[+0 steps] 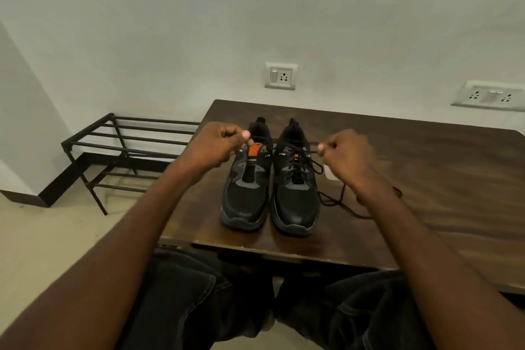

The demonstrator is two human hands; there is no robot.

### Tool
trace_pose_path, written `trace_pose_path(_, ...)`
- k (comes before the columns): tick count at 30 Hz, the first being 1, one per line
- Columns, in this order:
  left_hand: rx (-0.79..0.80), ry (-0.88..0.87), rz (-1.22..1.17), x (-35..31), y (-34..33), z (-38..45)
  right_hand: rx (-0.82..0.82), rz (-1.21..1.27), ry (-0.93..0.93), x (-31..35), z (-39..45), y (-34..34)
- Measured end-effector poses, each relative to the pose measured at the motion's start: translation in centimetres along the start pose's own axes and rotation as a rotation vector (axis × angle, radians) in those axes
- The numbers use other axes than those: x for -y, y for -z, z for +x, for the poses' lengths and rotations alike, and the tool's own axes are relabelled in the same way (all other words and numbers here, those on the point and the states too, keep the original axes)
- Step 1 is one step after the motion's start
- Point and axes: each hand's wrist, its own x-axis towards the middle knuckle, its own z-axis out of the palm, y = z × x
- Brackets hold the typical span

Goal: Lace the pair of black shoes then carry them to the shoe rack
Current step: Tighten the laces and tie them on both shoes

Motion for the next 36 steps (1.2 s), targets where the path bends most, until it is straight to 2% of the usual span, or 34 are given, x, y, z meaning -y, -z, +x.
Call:
trace_pose_path(2, 0.015, 0.017, 0.064, 0.5, 0.2, -0.2, 0.091, -0.098, 0.109, 0.8, -0.5, -0.5)
trace_pose_path(5, 0.109, 0.004, 0.095, 0.2, -0.8, -0.4, 0.289, 0.298, 0.282, 3.4, -1.7, -1.5)
trace_pose_path(7, 0.146, 0.011, 0.095, 0.0, -1.5, -0.3, 0.431, 0.578, 0.260, 4.5, -1.9, -2.3)
trace_pose_path(8, 0.152, 0.027, 0.094, 0.1, -1.7, -0.2, 0.436, 0.656, 0.213, 4.8, -1.8, -2.7)
trace_pose_path(10, 0.145, 0.062, 0.102, 0.6, -1.3, 0.1, 0.353, 0.623, 0.131, 4.8, -1.2, -3.4)
trace_pose_path(12, 0.142, 0.087, 0.122, 1.3, -0.7, 0.3, 0.275, 0.411, 0.138, 4.6, -0.6, -3.9)
trace_pose_path(13, 0.149, 0.100, 0.144, 1.8, -0.4, 0.4, 0.282, 0.352, 0.157, 4.6, -0.6, -4.1)
trace_pose_path(17, 0.185, 0.092, 0.266, 2.6, -1.2, 0.6, 0.442, 0.439, 0.189, 4.8, -1.1, -5.3)
trace_pose_path(21, 0.158, -0.052, 0.545, 2.9, -2.8, 0.8, 0.323, 0.180, 0.276, 3.7, -1.0, -7.2)
trace_pose_path(26, 0.130, -0.080, 0.651, 3.3, -4.2, 0.8, 0.214, 0.174, 0.343, 2.5, -1.7, -8.1)
trace_pose_path(30, 0.076, -0.054, 0.637, 3.5, -4.7, 0.9, 0.117, 0.214, 0.270, 1.7, -1.6, -8.7)
trace_pose_path(36, 0.128, 0.064, 0.582, 3.6, -4.6, 1.0, 0.153, 0.309, 0.168, 1.6, -1.3, -8.4)
